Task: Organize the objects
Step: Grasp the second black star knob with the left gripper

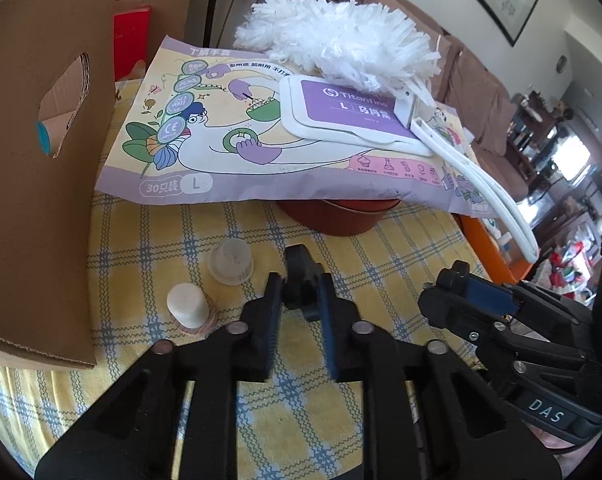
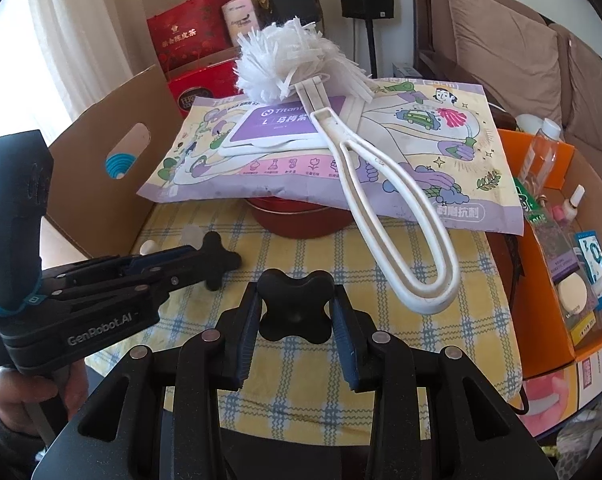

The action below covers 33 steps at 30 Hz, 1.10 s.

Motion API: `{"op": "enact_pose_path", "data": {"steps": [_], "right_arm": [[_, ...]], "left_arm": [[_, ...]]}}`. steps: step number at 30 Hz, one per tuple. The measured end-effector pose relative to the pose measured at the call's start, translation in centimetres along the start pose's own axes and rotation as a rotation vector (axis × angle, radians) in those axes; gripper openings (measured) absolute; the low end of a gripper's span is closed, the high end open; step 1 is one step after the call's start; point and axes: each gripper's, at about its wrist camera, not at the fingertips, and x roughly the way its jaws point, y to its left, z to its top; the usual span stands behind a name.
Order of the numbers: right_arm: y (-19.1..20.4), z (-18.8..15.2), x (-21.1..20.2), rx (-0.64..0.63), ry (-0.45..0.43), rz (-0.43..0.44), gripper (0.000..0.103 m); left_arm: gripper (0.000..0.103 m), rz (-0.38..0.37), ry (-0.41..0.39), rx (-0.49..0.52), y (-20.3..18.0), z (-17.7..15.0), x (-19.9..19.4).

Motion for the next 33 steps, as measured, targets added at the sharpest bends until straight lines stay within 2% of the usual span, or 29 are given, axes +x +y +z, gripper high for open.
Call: {"op": "enact_pose_path", "data": {"steps": [6, 10, 20, 33], "right_arm": [[0.1, 0.2, -0.6, -0.003, -0.005, -0.006, 0.035], [0.4, 0.5, -1.3, -0.012, -0.016, -0.003, 0.035], [1.6, 1.8, -3.4, -0.039, -0.052, -0.012, 0.035], [5.6, 4.9, -6.2, -0.112, -0.117, 0.025, 0.035]], "left_arm": [[0.01, -0.015, -0.014, 0.008, -0.3, -0.3, -0.7], [0.01, -0.031, -0.032, 0.032, -0.8, -0.2, -2.1], [0.01, -0.042, -0.109, 0.076, -2.3, 1.2, -7.3], [0.01, -0.05, -0.216, 0.082, -1.6, 2.5, -14.1]]}}
